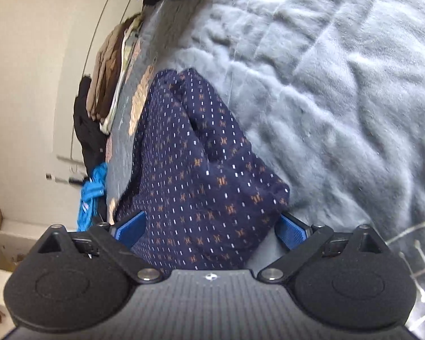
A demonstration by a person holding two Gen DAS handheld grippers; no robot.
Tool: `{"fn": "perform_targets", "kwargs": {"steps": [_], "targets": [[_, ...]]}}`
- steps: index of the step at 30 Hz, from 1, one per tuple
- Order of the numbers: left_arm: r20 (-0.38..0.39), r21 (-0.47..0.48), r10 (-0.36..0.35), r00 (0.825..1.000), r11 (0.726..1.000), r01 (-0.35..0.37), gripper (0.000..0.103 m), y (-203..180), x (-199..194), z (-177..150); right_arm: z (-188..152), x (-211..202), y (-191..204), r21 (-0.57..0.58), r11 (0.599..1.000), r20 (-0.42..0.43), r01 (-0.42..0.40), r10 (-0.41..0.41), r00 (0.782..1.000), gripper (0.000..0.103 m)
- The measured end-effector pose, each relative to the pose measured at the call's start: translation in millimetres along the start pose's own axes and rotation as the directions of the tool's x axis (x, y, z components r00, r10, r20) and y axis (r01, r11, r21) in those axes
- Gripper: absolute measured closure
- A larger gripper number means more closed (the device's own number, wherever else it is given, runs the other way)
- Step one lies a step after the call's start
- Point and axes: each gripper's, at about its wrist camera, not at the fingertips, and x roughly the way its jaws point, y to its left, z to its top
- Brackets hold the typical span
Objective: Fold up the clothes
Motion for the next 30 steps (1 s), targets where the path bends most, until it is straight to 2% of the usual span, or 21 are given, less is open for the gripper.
{"fn": "perform_targets", "kwargs": {"steps": [2, 4, 9, 14, 17, 22, 30], "targets": [[0.01, 0.018, -0.009, 1.0, 1.0, 0.009, 0.088, -0.3, -4.4, -3.3, 0.0, 1.5, -0.4, 0.008, 1.0, 0.017, -0.015, 0.015, 1.0, 0.019], [0.02, 0.026, -0.017, 1.0, 1.0, 0.017, 0.089, -1.0, -9.9, -6.8, -2.3, 1.9, -2.0, 0.025, 0.999, 0.027, -0.023, 0.023, 0.999, 0.082], [0.044, 0.045, -0.042, 0.998, 0.998, 0.04, 0.092, -4.1, -25.2, -10.9, -8.2, 1.5, -4.1, 0.061, 0.997, 0.053, -0.047, 0.044, 0.998, 0.086], [0.043, 0.056, -0.049, 0.998, 0.997, 0.046, 0.095, -5.0, -45.5, -15.1, -19.3, -15.4, 9.0, 0.046, 0.996, 0.09, -0.076, 0.072, 0.993, 0.089], [0.044, 0.05, -0.055, 0.997, 0.997, 0.053, 0.095, -1.8, -62.9, -18.5, -28.5, -26.7, 7.6, 0.061, 0.996, 0.101, -0.067, 0.061, 0.993, 0.09], [0.043, 0.039, -0.058, 0.997, 0.998, 0.056, 0.095, 2.5, -92.0, -25.4, -46.8, -51.6, 4.5, 0.091, 0.993, 0.113, -0.071, 0.06, 0.992, 0.09], [0.0, 0.046, -0.028, 1.0, 0.999, 0.028, 0.096, 12.1, -154.9, -54.1, -85.7, -111.7, 6.9, 0.08, 0.996, 0.079, -0.044, 0.038, 0.996, 0.09]]}}
